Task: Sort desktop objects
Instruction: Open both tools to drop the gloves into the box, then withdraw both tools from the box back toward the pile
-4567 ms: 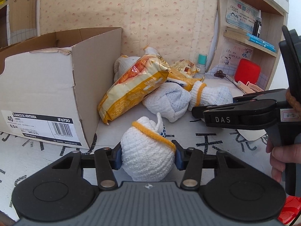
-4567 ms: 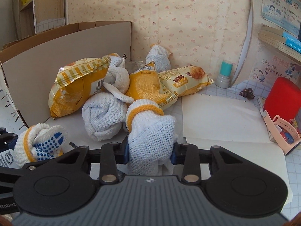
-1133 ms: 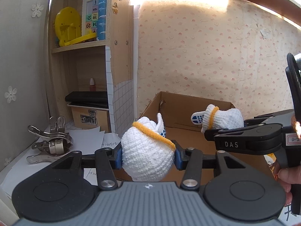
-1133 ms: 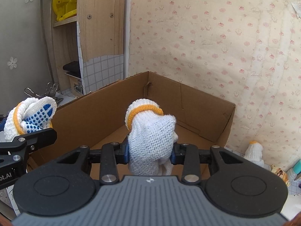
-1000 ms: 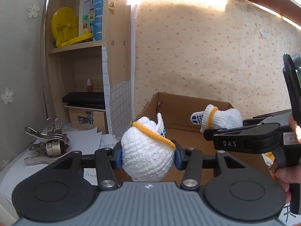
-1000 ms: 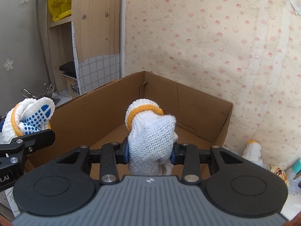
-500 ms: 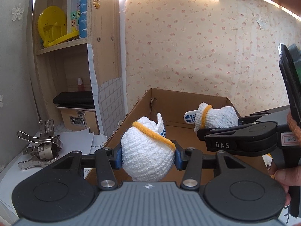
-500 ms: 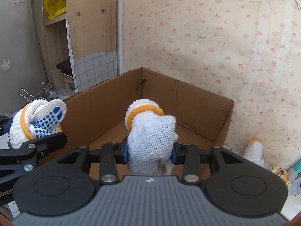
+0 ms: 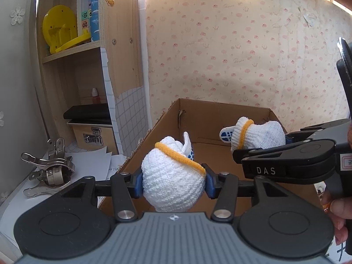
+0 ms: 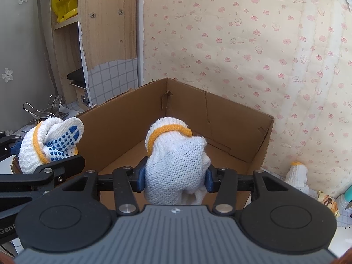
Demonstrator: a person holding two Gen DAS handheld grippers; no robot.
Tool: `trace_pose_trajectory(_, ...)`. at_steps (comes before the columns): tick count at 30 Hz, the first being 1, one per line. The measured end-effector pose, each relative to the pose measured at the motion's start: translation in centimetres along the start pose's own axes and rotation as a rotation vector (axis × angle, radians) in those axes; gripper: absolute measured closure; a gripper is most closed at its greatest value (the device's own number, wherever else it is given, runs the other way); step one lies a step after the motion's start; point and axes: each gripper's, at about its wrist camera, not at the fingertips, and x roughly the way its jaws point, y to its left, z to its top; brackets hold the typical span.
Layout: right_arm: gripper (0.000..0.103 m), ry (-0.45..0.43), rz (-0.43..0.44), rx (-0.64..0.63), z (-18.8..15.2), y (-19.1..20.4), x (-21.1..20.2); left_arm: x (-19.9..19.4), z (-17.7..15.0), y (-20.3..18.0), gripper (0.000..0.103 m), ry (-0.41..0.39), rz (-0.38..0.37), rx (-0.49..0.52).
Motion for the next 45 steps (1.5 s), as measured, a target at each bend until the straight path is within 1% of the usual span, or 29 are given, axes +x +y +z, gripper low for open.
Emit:
trace_pose_trajectory(3, 0.054, -0.003, 0.005, 0.0, 0.0, 0.1, 0.0, 0.1, 0.0, 0.0, 0.048, 0.002, 0.004, -0.001)
trace_pose_trajectory(6, 0.042, -0.011, 0.004, 0.0, 0.0, 0.1, -0.1, 0.0, 0.0, -0.1, 0.048, 0.001, 0.013, 0.002)
trace_pose_trajectory(8, 0.041, -0.017, 0.005, -0.003, 0.0, 0.1, -0.2, -0.1, 0.1, -0.2, 0.046, -0.003, 0.018, 0.004)
trace_pose_trajectory(10, 0.041, -0.022, 0.008, -0.005, 0.1, 0.1, -0.4, -0.2, 0.2, -0.2, 0.041, -0.009, 0.023, 0.005)
trace_pose_trajectory(14, 0.041, -0.029, 0.007, 0.003, 0.1, -0.1, -0.5, -0.3, 0.6, -0.2, 0.04, -0.021, 0.029, 0.008)
trace_pose_trajectory(20, 0.041, -0.041, 0.007, 0.006, 0.0, -0.2, -1.0, -0.3, 0.5, -0.3, 0.039, -0.015, 0.035, 0.013)
trace_pose_trajectory(24, 0.041, -0.054, 0.007, 0.01, 0.0, -0.4, -1.5, -0.5, 0.5, -0.3, 0.035, -0.018, 0.038, 0.01)
trace_pose_trajectory(32, 0.041, -0.084, -0.002, 0.025, -0.3, -1.5, -3.4, -1.7, 0.6, -0.6, 0.035, -0.04, 0.038, 0.016)
trace_pose_trajectory(39, 0.041, -0.102, -0.01, 0.02, -1.0, -2.2, -5.3, -2.6, 0.1, -0.9, 0.035, -0.04, 0.032, 0.004)
trace_pose_trajectory(42, 0.039, -0.112, -0.01, 0.026, -1.5, -2.5, -6.2, -3.2, 0.0, -1.0, 0.034, -0.04, 0.029, 0.0)
trace_pose_trajectory(45, 0.039, -0.122, -0.008, 0.025, -2.0, -2.8, -7.1, -3.9, -0.2, -1.2, 0.032, -0.045, 0.022, -0.012)
